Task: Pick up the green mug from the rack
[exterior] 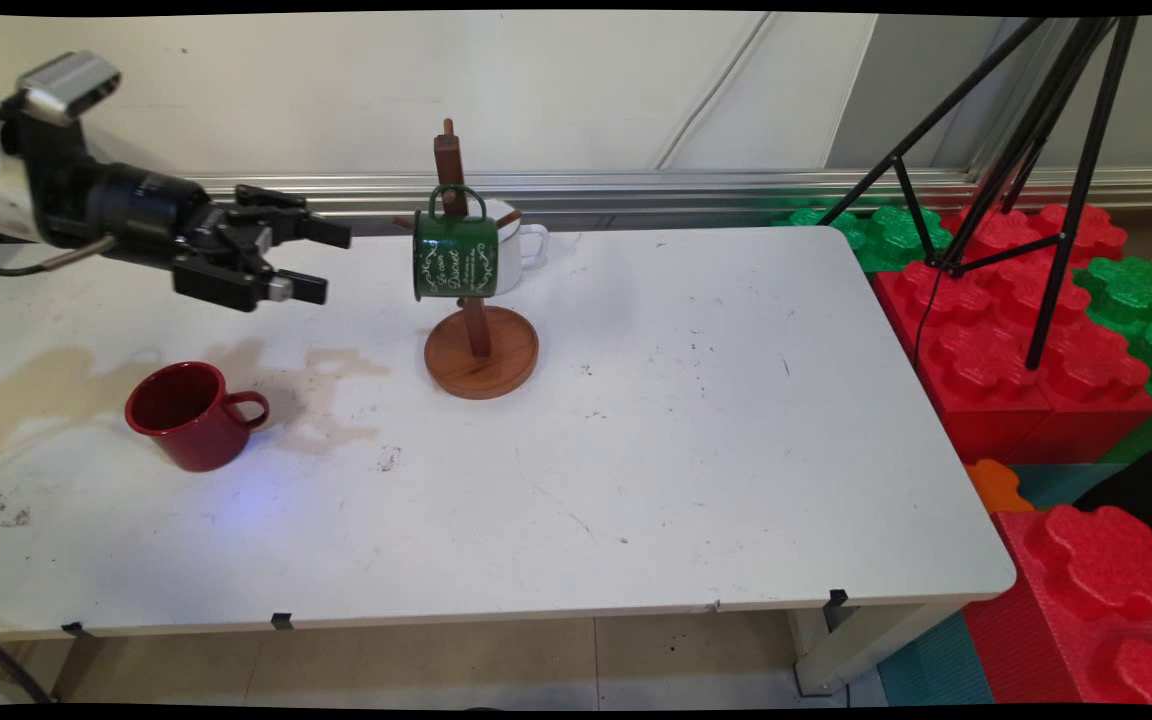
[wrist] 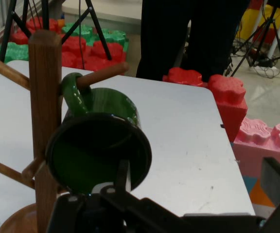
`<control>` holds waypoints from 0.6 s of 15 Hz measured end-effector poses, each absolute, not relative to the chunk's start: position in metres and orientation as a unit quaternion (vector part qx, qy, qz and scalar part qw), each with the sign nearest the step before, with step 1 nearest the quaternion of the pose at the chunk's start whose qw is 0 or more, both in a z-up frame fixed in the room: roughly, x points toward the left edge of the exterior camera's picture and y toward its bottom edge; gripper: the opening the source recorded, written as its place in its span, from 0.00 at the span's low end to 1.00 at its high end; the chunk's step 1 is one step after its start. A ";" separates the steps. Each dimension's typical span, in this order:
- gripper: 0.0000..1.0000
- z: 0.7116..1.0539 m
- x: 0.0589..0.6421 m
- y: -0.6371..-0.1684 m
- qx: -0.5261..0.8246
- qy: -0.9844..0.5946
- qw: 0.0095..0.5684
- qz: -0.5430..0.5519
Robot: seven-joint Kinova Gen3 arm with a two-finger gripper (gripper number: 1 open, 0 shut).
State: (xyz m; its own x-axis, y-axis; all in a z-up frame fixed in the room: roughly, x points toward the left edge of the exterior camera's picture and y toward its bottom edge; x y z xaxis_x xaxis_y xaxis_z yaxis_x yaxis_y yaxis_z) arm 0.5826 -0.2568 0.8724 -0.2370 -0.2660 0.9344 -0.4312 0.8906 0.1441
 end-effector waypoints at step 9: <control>1.00 0.853 0.555 -0.287 0.240 -0.775 0.581 0.067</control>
